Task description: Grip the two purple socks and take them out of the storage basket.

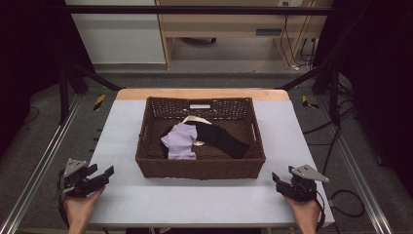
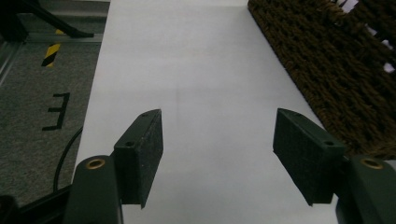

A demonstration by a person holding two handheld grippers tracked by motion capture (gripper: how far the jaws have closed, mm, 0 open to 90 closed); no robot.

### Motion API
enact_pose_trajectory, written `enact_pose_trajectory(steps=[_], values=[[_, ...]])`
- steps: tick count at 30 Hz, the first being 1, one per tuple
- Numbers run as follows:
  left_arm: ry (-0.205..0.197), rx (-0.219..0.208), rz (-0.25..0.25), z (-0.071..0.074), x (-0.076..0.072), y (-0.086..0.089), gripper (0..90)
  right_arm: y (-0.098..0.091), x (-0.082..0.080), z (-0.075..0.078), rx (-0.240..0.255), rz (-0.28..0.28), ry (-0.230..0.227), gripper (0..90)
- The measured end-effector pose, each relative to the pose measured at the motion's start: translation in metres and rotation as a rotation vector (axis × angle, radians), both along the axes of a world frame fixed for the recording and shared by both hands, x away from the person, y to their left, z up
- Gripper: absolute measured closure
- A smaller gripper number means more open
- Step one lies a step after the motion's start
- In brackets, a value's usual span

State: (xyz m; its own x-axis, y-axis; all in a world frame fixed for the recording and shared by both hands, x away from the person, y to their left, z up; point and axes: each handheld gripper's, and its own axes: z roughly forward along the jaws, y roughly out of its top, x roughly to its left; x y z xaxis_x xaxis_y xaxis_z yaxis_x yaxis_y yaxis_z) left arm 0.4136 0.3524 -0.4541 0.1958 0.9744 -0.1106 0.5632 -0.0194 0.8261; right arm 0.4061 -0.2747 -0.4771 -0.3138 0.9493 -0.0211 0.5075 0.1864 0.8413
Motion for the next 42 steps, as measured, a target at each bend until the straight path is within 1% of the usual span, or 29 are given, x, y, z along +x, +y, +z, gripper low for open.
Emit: enact_pose_trajectory(steps=[1,4,5,6,7,9,10,11,12,14,15,17,18,19,21,25,28,30,34,37,38,39,40,41,42], values=[[-0.004,-0.002,-0.005,0.001,0.0,-0.001,32.7,-0.001,0.0,0.0,0.008,-0.004,0.004,31.4],[-0.012,-0.004,-0.013,0.003,-0.001,-0.003,32.5,-0.004,-0.001,-0.001,0.017,-0.009,-0.007,30.1],[-0.027,-0.007,-0.021,0.006,-0.002,-0.006,32.3,-0.007,-0.002,0.0,0.04,-0.018,-0.01,29.2],[-0.027,-0.007,-0.021,0.006,-0.002,-0.006,32.3,-0.007,-0.002,0.0,0.04,-0.018,-0.01,29.2],[-0.045,-0.01,-0.031,0.008,-0.004,-0.009,32.4,-0.008,-0.002,0.001,0.042,-0.027,-0.021,28.8],[-0.061,-0.013,-0.038,0.011,-0.006,-0.012,32.4,-0.009,-0.003,0.002,0.055,-0.027,-0.025,28.0],[-0.061,-0.013,-0.038,0.011,-0.006,-0.012,32.4,-0.009,-0.003,0.002,0.055,-0.027,-0.025,28.0],[-0.075,-0.015,-0.047,0.014,-0.007,-0.014,32.4,-0.01,-0.004,0.002,0.054,-0.024,-0.035,27.6],[-0.075,-0.015,-0.047,0.014,-0.007,-0.014,32.4,-0.01,-0.004,0.002,0.054,-0.024,-0.035,27.6],[-0.09,-0.021,-0.052,0.017,-0.008,-0.016,32.4,-0.009,-0.005,0.003,0.065,-0.021,-0.036,27.6],[-0.094,-0.024,-0.055,0.019,-0.008,-0.017,32.4,-0.009,-0.005,0.003,0.059,-0.02,-0.046,27.9],[-0.109,-0.024,-0.058,0.022,-0.01,-0.018,32.4,-0.009,-0.006,0.004,0.062,-0.018,-0.055,28.5],[-0.116,-0.033,-0.056,0.025,-0.011,-0.017,32.8,-0.008,-0.007,0.005,0.07,-0.015,-0.059,29.5],[-0.116,-0.033,-0.056,0.025,-0.011,-0.017,32.8,-0.008,-0.007,0.005,0.068,-0.012,-0.061,29.6],[-0.133,-0.043,-0.058,0.03,-0.011,-0.017,33.2,-0.006,-0.007,0.005,0.071,-0.007,-0.056,29.8],[-0.149,-0.058,-0.072,0.037,-0.012,-0.02,33.4,-0.004,-0.007,0.004,0.071,0.003,-0.048,30.9],[-0.157,-0.06,-0.079,0.041,-0.013,-0.022,33.5,-0.004,-0.008,0.005,0.067,0.004,-0.053,31.4],[-0.167,-0.062,-0.093,0.046,-0.012,-0.026,33.5,-0.003,-0.008,0.005,0.078,0.004,-0.05,31.7],[-0.178,-0.059,-0.107,0.052,-0.011,-0.031,33.6,-0.002,-0.007,0.005,0.064,0.008,-0.053,31.7],[-0.191,-0.056,-0.12,0.058,-0.009,-0.037,33.6,0.0,-0.006,0.005,0.067,0.01,-0.051,31.7],[-0.191,-0.056,-0.12,0.058,-0.009,-0.037,33.6,0.0,-0.006,0.006,0.067,0.011,-0.05,31.7],[-0.198,-0.059,-0.127,0.062,-0.007,-0.039,33.6,0.0,-0.006,0.006,0.065,0.011,-0.051,31.7],[-0.198,-0.059,-0.127,0.062,-0.007,-0.039,33.6,0.0,-0.006,0.006,0.065,0.011,-0.051,31.7],[-0.206,-0.062,-0.134,0.066,-0.004,-0.042,33.6,0.001,-0.005,0.006,0.062,0.012,-0.053,31.7],[-0.206,-0.062,-0.134,0.066,-0.004,-0.042,33.6,0.001,-0.005,0.006,0.062,0.012,-0.053,31.7]])
